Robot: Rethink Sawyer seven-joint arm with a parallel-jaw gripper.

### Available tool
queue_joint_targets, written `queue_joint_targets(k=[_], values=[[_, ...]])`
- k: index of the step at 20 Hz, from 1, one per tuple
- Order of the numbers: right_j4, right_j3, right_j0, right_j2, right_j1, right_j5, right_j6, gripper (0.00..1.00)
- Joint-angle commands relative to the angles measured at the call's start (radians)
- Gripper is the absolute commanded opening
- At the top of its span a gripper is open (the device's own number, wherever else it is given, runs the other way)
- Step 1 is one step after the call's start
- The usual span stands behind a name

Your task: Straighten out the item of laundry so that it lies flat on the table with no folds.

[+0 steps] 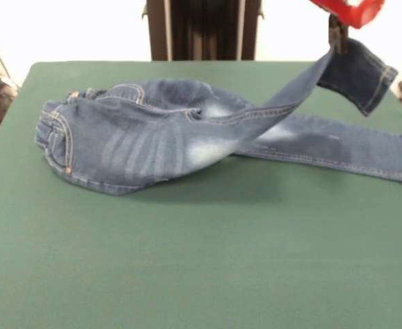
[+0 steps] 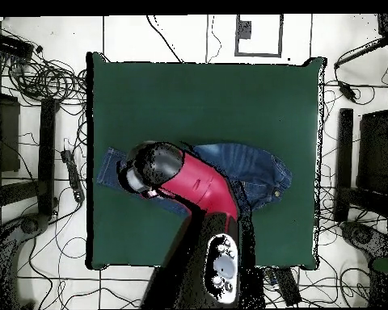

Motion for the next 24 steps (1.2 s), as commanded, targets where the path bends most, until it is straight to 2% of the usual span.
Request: queue_joint_targets(k=[1,5,8,10,17,20,24], values=[[0.110,0.094,-0.069,0.259,0.009,0.208,0.018,0.00],[0.263,0.200,-0.139,0.384,-0.020,0.244,-0.093,0.00],[0.209,0.176,-0.136,0.377,-0.026,0.239,-0.076,0.00],[0.187,0.163,-0.128,0.373,-0.039,0.255,-0.022,0.00],[0.200,0.150,-0.116,0.416,-0.074,0.231,0.018,0.00],[0.115,0.089,-0.096,0.400,-0.073,0.212,0.024,0.00],[0.060,0.018,-0.088,0.406,-0.073,0.222,0.041,0.00]])
